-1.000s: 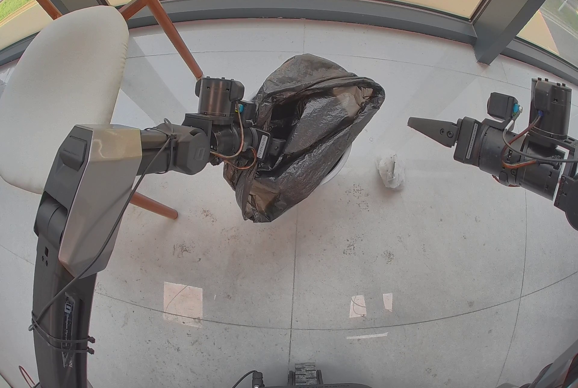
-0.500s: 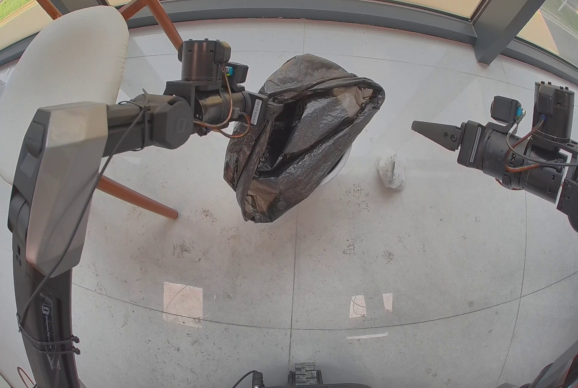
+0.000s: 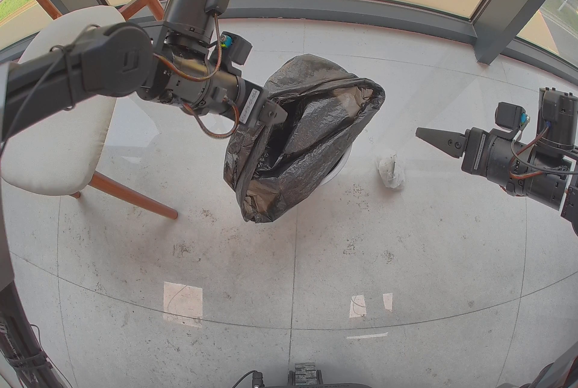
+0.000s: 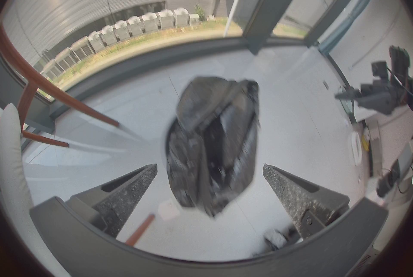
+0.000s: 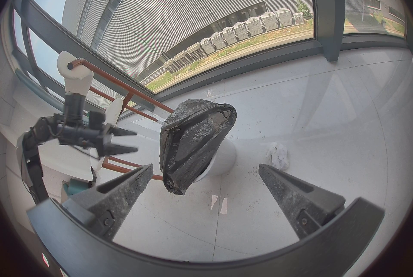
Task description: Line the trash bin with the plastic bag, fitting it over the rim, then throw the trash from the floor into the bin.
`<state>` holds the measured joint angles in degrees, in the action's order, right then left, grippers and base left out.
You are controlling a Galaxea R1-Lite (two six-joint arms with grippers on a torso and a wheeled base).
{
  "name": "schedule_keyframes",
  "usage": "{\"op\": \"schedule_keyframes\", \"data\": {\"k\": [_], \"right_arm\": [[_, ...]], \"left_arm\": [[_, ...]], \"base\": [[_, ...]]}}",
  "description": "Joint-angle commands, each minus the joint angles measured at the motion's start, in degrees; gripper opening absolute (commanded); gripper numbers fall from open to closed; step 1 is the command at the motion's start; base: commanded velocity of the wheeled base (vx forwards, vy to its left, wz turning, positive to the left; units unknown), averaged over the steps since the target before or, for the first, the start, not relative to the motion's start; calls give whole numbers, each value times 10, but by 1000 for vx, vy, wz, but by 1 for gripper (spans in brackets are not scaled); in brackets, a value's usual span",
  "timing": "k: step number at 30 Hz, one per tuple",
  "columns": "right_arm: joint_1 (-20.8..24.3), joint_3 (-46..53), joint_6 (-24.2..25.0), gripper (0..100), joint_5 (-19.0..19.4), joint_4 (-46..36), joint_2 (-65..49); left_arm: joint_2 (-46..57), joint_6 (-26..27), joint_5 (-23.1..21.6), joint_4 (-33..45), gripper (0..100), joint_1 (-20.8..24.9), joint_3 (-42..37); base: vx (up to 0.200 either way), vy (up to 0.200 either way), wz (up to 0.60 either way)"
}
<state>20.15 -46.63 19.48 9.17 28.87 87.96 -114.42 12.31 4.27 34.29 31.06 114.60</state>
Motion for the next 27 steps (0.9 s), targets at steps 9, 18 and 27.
{"op": "schedule_keyframes", "data": {"k": [9,18,27], "right_arm": [[-3,52,1,100,-1,1,-45],[-29,93,1,100,0,1,-66],[-33,95,1,100,-1,0,-62]], "left_arm": [[351,-226,-17,535,100,119,0],[474,-266,-120,-82,100,81,-560],[264,-327,-109,-610,100,-23,-698]], "base": [[0,0,0],[0,0,0],[0,0,0]]}}
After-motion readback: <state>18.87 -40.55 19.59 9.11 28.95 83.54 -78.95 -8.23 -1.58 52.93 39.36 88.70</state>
